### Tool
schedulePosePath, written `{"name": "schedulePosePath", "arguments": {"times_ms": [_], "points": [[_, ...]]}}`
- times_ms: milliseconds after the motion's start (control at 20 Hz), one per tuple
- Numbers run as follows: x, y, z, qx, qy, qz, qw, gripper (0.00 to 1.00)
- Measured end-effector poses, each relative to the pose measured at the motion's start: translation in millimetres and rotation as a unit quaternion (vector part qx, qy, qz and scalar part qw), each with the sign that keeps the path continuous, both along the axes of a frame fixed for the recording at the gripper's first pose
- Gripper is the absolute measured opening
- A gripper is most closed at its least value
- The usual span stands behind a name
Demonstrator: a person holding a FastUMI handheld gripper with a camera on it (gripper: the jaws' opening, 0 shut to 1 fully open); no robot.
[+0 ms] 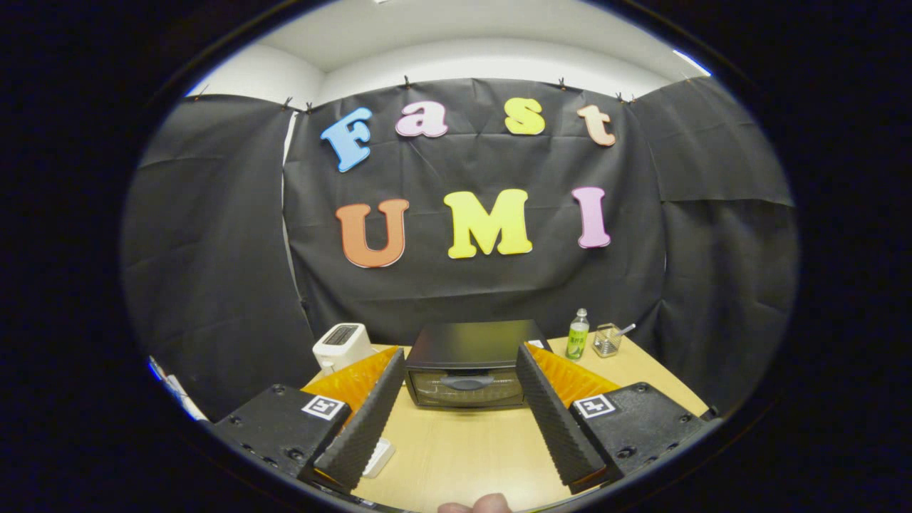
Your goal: Open the toaster oven, put the food inside, and close the toaster oven door.
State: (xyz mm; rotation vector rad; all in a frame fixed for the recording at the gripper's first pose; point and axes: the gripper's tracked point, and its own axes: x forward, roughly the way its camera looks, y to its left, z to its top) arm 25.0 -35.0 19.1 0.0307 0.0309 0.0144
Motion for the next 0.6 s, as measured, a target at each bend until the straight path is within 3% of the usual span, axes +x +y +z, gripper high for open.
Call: {"name": "schedulePosePath", "arguments": {"times_ms": [600], "points": [[7.7, -14.7, -6.0, 0.013, 0.004, -0.015, 1.000, 1.00]]}}
